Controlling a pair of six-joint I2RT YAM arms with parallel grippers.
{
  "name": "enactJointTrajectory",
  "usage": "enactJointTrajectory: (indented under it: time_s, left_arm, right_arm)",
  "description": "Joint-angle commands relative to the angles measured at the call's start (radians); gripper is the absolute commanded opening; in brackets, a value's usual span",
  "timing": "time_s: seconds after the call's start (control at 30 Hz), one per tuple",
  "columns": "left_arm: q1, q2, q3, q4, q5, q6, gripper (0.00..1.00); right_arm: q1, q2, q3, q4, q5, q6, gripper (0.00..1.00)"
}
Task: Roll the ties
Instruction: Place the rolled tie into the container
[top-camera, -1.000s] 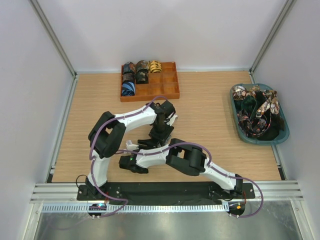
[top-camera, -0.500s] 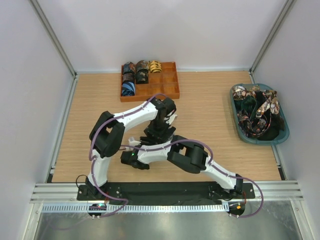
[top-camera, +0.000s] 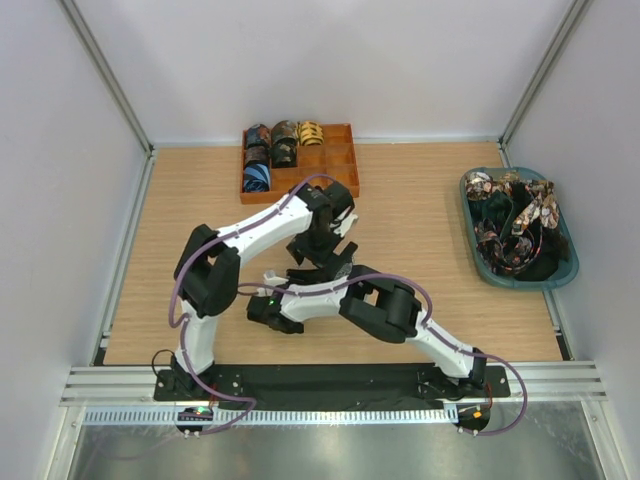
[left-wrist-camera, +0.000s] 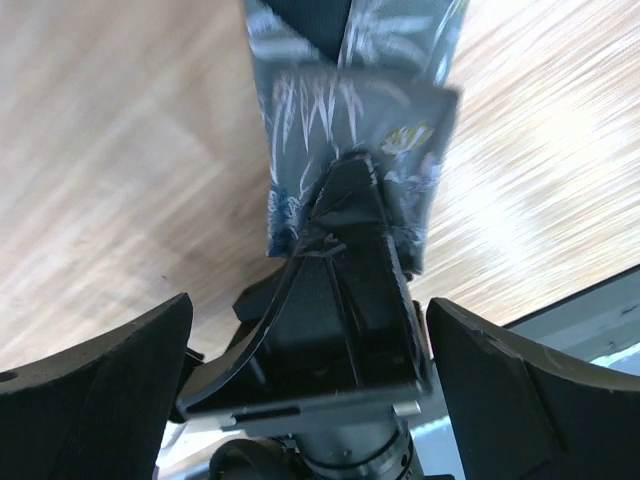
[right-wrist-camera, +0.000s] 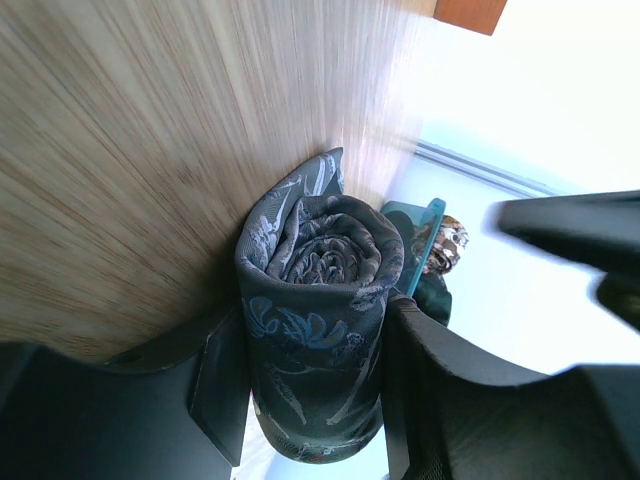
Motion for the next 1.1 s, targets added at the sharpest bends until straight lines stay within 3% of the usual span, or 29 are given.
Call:
enactJointTrajectory:
  time_s: [0.0,0.23,0.33,0.6,0.77,1.07]
  left_arm:
    - [0.011,-0.113,0.072,0.098,-0.002,-0.009,1.0]
    - [0.012,-0.181,0.092,0.227,0.077,0.002,1.0]
    - [0.018,-0.233,0.069,0.297,0.039,-0.033,1.0]
    - [0.213,-0.582,-0.24,0.601,-0.083,-0.216,1.0]
    - [0.293,-0.708,-0.348,0.623,-0.189,-0.271,1.0]
    - [0.411,-0.754,-0.451,0.643,-0.2,-0.408,1.0]
  right_arm:
    - [-0.011,0.01,-0.032,0.081,-0.267,0.037,0.19]
    - [-0.011,-0.028,-0.039,0.118,-0.301,0.035,0.19]
    - [-0.012,-0.053,-0.052,0.136,-0.321,0.043,0.19]
    - [-0.063,-0.154,-0.115,0.219,-0.486,0.091,0.18]
    - [-0.118,-0.241,-0.18,0.293,-0.597,0.118,0.17]
    - [-0.32,-0.427,-0.322,0.441,-0.923,0.199,0.11]
